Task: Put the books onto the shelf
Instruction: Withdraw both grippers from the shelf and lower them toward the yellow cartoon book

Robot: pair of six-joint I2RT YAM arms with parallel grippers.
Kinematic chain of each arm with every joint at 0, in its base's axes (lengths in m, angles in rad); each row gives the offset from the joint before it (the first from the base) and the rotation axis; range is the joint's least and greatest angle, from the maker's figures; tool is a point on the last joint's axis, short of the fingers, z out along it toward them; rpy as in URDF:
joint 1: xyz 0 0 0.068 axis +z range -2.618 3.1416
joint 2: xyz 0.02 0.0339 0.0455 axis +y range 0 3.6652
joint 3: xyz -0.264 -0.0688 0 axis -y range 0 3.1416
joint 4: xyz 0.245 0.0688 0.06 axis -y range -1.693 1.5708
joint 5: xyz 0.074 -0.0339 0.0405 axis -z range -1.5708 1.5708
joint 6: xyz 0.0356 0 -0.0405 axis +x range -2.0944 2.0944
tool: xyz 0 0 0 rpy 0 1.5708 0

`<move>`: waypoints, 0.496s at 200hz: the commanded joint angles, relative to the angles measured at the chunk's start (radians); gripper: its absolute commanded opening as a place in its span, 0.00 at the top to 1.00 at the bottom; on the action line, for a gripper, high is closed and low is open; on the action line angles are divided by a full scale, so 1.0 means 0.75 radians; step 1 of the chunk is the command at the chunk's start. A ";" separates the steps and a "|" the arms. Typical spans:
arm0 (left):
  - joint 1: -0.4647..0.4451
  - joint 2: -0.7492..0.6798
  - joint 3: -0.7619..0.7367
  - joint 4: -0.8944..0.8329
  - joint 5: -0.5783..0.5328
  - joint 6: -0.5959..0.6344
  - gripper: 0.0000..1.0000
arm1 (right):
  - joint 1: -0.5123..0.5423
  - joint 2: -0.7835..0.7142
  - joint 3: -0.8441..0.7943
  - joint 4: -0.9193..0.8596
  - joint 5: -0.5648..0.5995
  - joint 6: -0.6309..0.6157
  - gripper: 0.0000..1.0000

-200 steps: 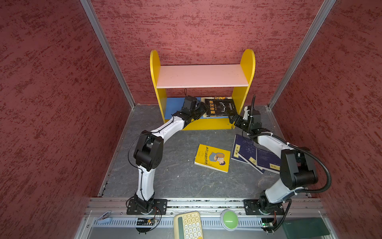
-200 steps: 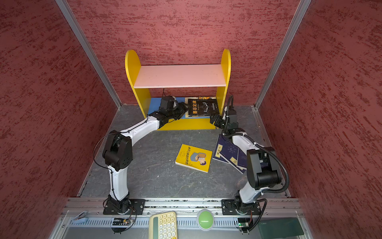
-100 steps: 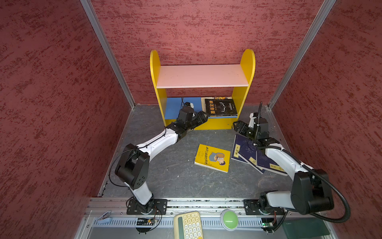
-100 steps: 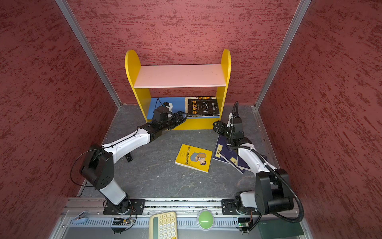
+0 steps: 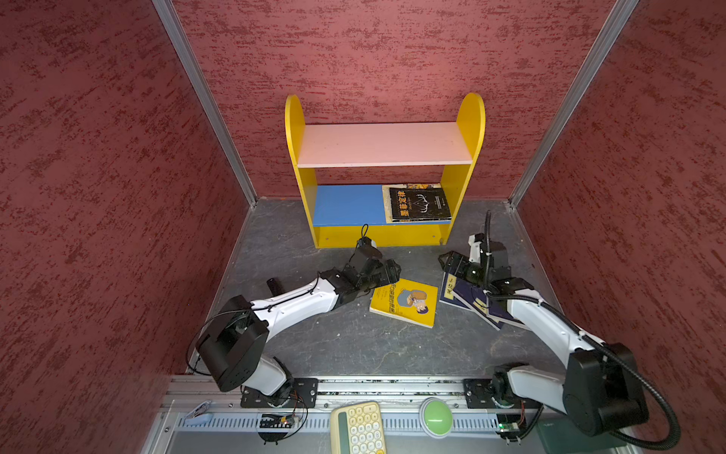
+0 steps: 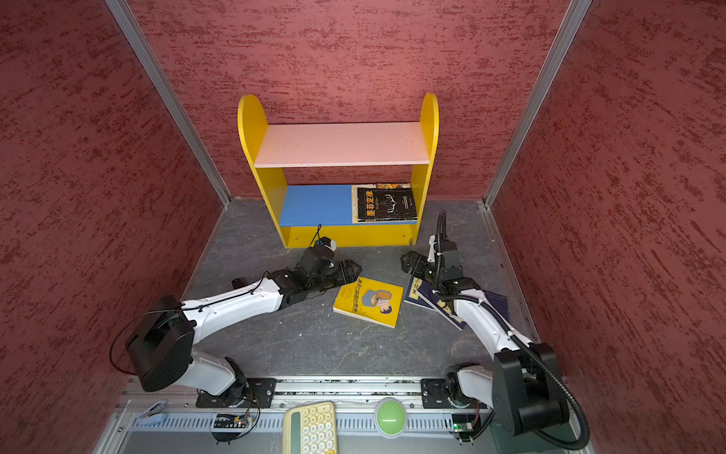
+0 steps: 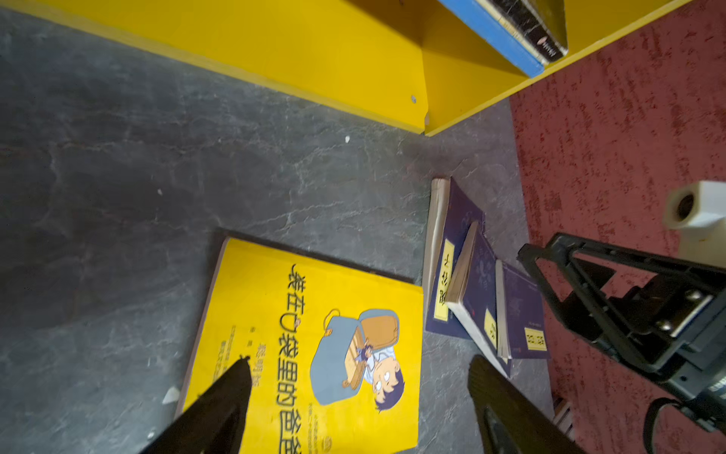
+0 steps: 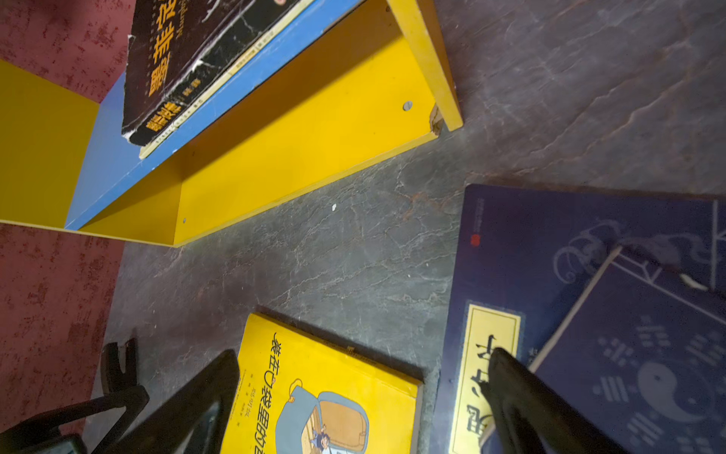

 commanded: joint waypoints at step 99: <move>-0.149 -0.053 -0.232 -0.120 0.081 -0.062 0.01 | 0.202 0.329 0.050 0.140 -0.049 -0.028 0.01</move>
